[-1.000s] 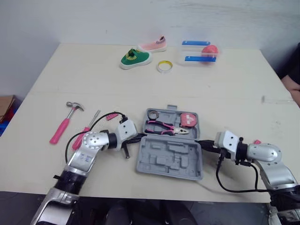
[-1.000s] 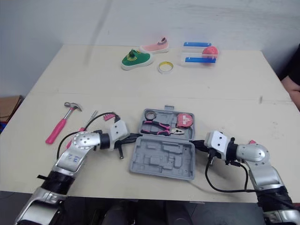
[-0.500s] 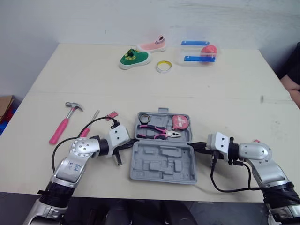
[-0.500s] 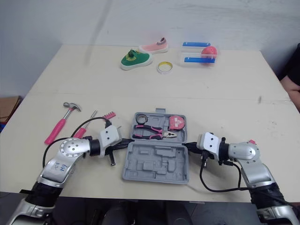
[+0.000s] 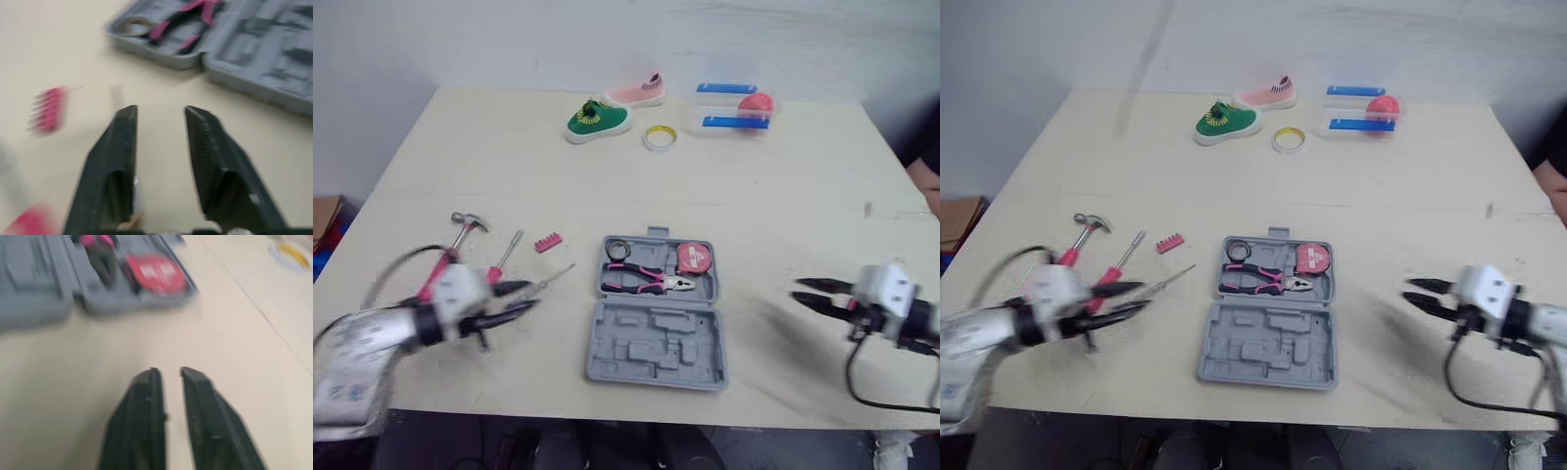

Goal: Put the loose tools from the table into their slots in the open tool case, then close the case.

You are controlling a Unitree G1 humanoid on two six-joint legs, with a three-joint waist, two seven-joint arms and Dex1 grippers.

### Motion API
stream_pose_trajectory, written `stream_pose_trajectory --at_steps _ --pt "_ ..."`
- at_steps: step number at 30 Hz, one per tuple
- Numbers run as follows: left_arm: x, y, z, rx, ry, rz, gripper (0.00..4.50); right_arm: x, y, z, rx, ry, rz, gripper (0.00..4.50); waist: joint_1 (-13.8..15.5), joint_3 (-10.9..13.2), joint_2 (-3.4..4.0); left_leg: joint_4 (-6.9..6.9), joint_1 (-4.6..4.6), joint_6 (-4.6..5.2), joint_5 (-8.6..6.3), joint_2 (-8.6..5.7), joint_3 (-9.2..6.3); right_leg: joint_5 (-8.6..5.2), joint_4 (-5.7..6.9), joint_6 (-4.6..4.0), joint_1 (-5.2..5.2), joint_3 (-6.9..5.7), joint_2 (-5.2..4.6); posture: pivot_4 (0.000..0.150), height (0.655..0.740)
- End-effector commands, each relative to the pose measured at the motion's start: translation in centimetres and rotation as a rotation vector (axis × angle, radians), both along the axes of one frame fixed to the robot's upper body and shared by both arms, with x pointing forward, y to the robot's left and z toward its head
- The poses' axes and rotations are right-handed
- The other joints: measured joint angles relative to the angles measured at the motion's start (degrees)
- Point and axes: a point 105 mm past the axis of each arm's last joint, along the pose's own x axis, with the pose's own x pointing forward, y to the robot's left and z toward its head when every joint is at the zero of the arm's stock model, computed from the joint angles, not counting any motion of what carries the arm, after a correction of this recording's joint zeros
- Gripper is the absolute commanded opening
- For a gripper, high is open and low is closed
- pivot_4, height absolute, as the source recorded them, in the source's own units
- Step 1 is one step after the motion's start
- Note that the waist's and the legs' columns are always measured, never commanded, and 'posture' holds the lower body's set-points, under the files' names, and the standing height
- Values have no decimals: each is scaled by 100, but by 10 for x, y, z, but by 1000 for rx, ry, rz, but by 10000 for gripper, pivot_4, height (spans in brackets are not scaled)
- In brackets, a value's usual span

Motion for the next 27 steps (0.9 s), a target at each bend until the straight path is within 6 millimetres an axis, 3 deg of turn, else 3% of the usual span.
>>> stream_pose_trajectory --at_steps 1,3,5,11,14,18,24,27 --pt "-3 61 26 -75 -111 258 29316 -11 -33 17 -21 -77 -86 27412 -12 1 -6 -7 8 0 0 -2 1 -2 -8 -3 7 0 0 1500 7400" --pt "-7 87 32 -77 -126 352 38462 -16 -44 19 -5 -92 -107 38003 -15 1 -9 -17 11 4 -13 -2 -1 -1 -19 -7 13 -2 -1 1500 7400" --pt "-14 112 34 -38 -127 428 44252 -21 -56 20 0 -116 -136 44157 -23 1 -9 -19 13 12 -22 -4 2 1 -25 -6 17 -4 -5 1500 7400" --pt "-49 203 36 -8 -117 763 44252 -35 -97 13 -34 -129 -284 44157 -76 1 -7 -33 16 5 -31 -3 30 -8 -37 -19 1 -2 -6 1500 7400" --pt "-65 222 32 -32 -109 843 44252 -39 -106 10 -14 -128 -320 44157 -136 1 -7 -37 15 0 -36 1 37 -20 -37 -27 -5 -5 -6 1500 7400" --pt "-66 210 25 -36 -98 777 44252 -33 -92 10 54 -140 -256 44157 -175 1 -7 -37 15 -1 -38 5 40 -21 -31 -23 -5 -10 -5 1500 7400" --pt "-43 161 29 -51 -113 587 44252 -21 -50 16 177 -201 -60 44157 -166 -2 -15 -34 20 -3 -31 5 19 -15 7 -15 -1 -6 -3 1500 7400" --pt "-32 102 23 -104 -19 377 44252 -13 -3 31 304 -252 145 44157 -175 -2 -13 -33 20 -5 -28 5 15 -15 14 -14 -1 -4 -3 1500 7400"
